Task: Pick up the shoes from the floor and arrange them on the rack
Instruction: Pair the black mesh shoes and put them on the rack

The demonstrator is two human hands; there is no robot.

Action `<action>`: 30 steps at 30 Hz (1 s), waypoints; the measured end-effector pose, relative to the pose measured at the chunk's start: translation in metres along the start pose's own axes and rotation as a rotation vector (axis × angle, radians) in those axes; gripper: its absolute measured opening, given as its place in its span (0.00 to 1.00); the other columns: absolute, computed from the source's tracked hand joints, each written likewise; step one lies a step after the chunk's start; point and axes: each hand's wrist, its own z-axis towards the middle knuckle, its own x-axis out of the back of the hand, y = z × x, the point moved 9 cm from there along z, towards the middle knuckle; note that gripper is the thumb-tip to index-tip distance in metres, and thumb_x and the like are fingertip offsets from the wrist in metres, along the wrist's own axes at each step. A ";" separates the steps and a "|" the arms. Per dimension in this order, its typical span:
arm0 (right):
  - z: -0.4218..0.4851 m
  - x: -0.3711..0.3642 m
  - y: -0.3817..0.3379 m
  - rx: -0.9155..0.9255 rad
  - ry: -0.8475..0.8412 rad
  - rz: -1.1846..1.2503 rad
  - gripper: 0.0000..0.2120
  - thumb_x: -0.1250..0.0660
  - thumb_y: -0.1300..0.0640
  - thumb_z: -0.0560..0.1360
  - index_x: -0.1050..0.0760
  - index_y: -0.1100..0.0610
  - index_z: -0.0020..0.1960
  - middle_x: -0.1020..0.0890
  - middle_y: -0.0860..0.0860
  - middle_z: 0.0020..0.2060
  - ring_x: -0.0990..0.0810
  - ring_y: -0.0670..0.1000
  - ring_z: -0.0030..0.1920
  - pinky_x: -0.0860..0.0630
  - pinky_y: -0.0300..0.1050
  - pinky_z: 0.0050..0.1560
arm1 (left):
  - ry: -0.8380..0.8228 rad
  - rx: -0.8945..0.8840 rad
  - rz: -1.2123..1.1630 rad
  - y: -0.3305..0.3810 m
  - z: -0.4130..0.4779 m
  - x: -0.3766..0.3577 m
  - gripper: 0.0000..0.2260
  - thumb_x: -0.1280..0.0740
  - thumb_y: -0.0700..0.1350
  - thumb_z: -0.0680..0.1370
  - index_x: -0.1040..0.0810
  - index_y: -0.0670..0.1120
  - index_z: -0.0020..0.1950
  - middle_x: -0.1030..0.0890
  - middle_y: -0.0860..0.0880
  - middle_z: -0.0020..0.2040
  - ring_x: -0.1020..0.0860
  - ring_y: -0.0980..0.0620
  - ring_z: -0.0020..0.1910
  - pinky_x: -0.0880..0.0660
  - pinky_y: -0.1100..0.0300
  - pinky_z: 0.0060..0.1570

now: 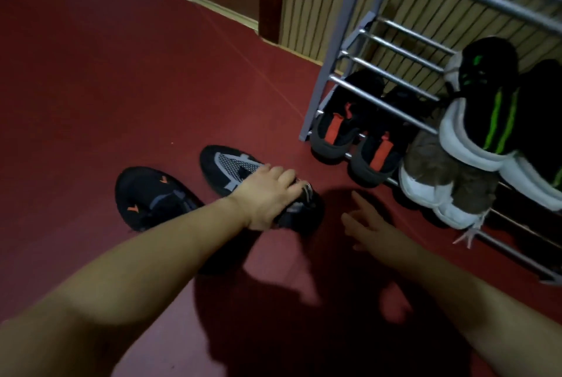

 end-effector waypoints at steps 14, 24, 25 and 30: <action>-0.164 0.094 0.065 0.129 0.064 0.238 0.38 0.26 0.43 0.64 0.34 0.48 0.71 0.25 0.46 0.65 0.28 0.47 0.67 0.34 0.53 0.70 | -0.005 -0.418 0.003 0.233 0.042 0.129 0.39 0.27 0.60 0.63 0.33 0.42 0.66 0.27 0.46 0.62 0.27 0.46 0.60 0.30 0.52 0.60; -0.295 0.174 0.186 0.065 0.288 0.741 0.50 0.26 0.62 0.64 0.51 0.37 0.73 0.23 0.45 0.60 0.22 0.45 0.60 0.26 0.43 0.61 | -0.078 0.085 -0.828 0.268 0.070 0.134 0.56 0.33 0.71 0.57 0.58 0.56 0.77 0.46 0.43 0.76 0.46 0.46 0.75 0.45 0.58 0.70; -0.307 0.176 0.202 0.066 0.316 0.810 0.51 0.27 0.63 0.63 0.51 0.35 0.73 0.21 0.43 0.57 0.21 0.45 0.59 0.26 0.42 0.61 | -0.150 0.109 -0.889 0.286 0.071 0.123 0.55 0.29 0.68 0.60 0.58 0.56 0.77 0.44 0.42 0.75 0.43 0.45 0.74 0.42 0.59 0.68; -0.345 0.171 0.266 0.108 0.527 1.052 0.56 0.27 0.65 0.61 0.56 0.40 0.76 0.17 0.37 0.49 0.20 0.41 0.55 0.23 0.37 0.54 | -0.306 -0.076 -1.482 0.420 0.095 0.091 0.54 0.23 0.53 0.66 0.63 0.60 0.75 0.26 0.56 0.65 0.26 0.52 0.63 0.27 0.57 0.62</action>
